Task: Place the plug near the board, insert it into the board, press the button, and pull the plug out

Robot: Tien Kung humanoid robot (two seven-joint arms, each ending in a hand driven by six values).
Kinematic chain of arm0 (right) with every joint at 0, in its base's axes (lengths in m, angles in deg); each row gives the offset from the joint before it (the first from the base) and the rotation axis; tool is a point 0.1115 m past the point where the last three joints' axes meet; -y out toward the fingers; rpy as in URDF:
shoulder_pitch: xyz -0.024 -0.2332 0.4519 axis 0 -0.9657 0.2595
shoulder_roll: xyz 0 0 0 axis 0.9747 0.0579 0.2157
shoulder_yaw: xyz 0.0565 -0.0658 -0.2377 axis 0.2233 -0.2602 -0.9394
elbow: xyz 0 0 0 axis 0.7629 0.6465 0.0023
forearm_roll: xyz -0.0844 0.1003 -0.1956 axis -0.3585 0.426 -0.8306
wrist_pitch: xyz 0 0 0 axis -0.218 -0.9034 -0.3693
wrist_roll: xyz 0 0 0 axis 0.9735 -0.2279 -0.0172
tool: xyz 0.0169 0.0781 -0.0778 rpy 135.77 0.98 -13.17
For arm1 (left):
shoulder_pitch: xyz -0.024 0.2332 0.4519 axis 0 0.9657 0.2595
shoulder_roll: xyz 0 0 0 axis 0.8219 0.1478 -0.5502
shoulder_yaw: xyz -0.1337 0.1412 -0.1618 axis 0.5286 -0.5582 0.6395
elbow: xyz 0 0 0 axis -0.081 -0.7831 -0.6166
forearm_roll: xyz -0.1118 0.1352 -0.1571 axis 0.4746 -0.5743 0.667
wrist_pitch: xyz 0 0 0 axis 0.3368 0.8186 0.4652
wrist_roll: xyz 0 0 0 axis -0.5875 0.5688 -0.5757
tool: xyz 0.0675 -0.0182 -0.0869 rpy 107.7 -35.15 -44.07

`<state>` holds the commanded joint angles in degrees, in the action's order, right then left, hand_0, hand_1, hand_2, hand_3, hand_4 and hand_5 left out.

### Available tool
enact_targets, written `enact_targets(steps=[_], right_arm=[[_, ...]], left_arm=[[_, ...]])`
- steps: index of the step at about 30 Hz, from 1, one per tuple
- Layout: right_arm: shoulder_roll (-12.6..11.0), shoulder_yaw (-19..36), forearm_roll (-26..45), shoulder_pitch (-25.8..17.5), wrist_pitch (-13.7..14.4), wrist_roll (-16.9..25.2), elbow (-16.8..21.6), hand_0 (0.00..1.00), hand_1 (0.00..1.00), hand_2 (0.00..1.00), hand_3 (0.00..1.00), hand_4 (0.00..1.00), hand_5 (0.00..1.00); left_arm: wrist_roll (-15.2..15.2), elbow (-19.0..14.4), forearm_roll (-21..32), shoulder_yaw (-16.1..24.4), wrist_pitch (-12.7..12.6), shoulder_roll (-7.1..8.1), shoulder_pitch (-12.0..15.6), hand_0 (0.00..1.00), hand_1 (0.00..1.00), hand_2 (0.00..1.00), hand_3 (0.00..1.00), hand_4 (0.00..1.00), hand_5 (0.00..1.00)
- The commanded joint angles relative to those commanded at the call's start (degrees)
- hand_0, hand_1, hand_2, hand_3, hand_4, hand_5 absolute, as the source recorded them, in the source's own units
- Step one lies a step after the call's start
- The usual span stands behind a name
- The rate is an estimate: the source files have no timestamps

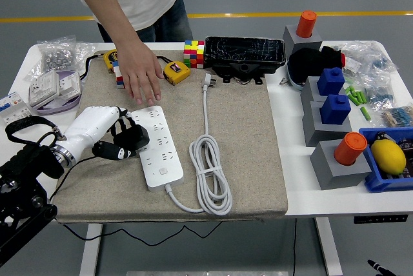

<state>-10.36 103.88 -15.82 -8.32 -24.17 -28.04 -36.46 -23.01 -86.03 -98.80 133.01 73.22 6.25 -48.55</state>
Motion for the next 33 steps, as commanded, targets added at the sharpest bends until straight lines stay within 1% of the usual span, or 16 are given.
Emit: enact_targets(steps=[20, 21, 26, 27, 33], right_arm=[[0.08, 0.67, -0.38, 0.01, 0.03, 0.06, 0.33, 0.659, 0.671, 0.677, 0.586, 0.998, 0.566], [0.07, 0.68, -0.38, 0.01, 0.03, 0.06, 0.32, 0.658, 0.67, 0.677, 0.586, 0.998, 0.566], [0.06, 0.78, -0.37, 0.07, 0.04, 0.08, 0.35, 0.658, 0.67, 0.677, 0.586, 0.998, 0.566], [0.06, 0.76, -0.36, 0.07, 0.04, 0.09, 0.36, 0.657, 0.671, 0.676, 0.586, 0.998, 0.565], [0.09, 0.71, -0.37, 0.08, 0.05, 0.07, 0.34, 0.657, 0.671, 0.676, 0.586, 0.998, 0.565]], left_arm=[[0.25, 0.97, -0.79, -0.25, 0.33, 0.25, 0.63, 0.351, 0.345, 0.405, 0.529, 0.791, 0.002], [0.26, 0.97, -0.79, -0.24, 0.32, 0.23, 0.62, 0.357, 0.348, 0.418, 0.534, 0.785, 0.002], [0.19, 0.88, -0.52, -0.43, 0.54, 0.36, 0.4, 0.357, 0.348, 0.418, 0.534, 0.785, 0.002], [0.17, 0.88, -0.5, -0.47, 0.55, 0.38, 0.35, 0.364, 0.359, 0.453, 0.549, 0.794, 0.002], [-0.05, 1.04, -0.59, -0.61, 0.35, 0.19, 0.1, 0.364, 0.359, 0.453, 0.549, 0.794, 0.002]])
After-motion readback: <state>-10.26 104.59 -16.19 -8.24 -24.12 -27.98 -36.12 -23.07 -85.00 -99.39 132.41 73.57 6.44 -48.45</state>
